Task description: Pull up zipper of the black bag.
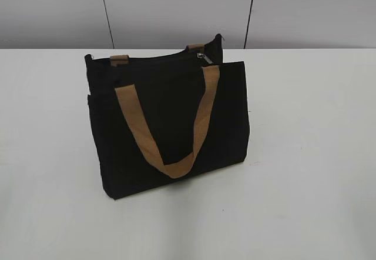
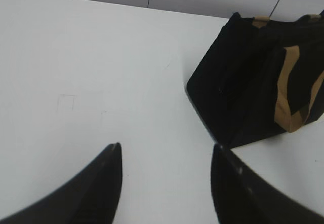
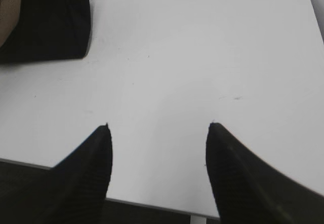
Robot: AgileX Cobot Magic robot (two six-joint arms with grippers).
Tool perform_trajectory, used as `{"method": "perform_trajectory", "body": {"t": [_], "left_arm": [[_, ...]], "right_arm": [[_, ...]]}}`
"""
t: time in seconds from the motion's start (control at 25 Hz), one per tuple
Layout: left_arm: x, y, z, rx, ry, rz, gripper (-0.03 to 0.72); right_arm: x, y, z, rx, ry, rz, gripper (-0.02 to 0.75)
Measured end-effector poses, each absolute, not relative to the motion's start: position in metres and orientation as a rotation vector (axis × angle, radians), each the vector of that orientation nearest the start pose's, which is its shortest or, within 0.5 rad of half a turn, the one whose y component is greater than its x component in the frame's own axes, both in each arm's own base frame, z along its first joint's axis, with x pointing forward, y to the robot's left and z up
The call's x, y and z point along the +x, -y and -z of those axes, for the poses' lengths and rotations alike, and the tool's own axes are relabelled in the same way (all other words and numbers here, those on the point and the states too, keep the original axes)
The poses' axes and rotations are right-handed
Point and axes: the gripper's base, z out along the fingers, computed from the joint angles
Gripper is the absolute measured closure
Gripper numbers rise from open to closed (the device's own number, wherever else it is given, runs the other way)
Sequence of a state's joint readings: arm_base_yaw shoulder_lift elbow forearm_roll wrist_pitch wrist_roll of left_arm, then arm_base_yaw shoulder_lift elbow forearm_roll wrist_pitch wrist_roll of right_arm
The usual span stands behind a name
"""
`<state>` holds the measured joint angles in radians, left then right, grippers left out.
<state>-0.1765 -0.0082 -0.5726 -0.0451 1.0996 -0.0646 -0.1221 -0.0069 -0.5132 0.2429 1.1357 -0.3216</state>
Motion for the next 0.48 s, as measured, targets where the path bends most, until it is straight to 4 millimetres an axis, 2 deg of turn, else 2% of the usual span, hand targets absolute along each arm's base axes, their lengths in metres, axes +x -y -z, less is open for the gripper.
{"method": "perform_trajectory", "body": {"t": [0.16,0.48], "left_arm": [[-0.011,0.0022,-0.2842,0.137,-2.019,0.201,0.267],[-0.0108,0.0039,-0.2847,0.183,-2.006,0.198,0.268]], "right_arm": [[-0.006,-0.0206,-0.2707,-0.227,-2.074,-0.025,0.28],[-0.0057,-0.0205,-0.2712,-0.225,-2.067,-0.023,0.28]]}}
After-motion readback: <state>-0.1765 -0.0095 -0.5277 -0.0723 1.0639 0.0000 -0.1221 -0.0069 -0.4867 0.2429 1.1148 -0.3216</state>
